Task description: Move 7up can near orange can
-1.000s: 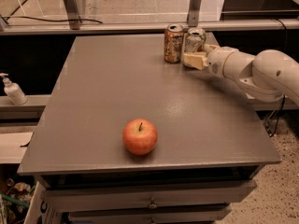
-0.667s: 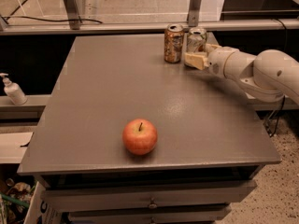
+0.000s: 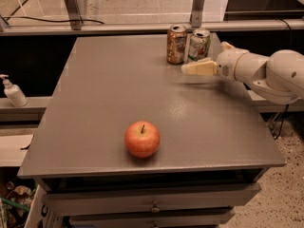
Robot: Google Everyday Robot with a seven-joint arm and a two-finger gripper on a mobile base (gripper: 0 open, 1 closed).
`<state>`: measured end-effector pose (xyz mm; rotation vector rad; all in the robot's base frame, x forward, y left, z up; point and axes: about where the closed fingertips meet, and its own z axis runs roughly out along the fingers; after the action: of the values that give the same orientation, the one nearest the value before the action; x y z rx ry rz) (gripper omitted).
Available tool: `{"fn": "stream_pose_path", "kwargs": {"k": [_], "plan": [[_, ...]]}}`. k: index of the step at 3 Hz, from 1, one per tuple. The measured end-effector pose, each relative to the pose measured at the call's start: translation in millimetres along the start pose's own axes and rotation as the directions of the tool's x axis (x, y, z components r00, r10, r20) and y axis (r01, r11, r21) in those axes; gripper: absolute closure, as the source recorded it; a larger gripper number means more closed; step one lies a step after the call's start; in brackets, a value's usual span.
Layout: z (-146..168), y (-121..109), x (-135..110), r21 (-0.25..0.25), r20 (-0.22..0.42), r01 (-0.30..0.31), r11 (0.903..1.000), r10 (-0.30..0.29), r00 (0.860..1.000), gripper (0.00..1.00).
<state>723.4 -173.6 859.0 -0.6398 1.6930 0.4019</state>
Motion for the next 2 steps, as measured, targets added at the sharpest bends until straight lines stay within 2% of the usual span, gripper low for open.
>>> {"fn": "stream_pose_path", "kwargs": {"k": [2], "plan": [[-58,-8,-15,-0.072,0.02,0.047,0.9963,-0.046,0.999,0.0]]}}
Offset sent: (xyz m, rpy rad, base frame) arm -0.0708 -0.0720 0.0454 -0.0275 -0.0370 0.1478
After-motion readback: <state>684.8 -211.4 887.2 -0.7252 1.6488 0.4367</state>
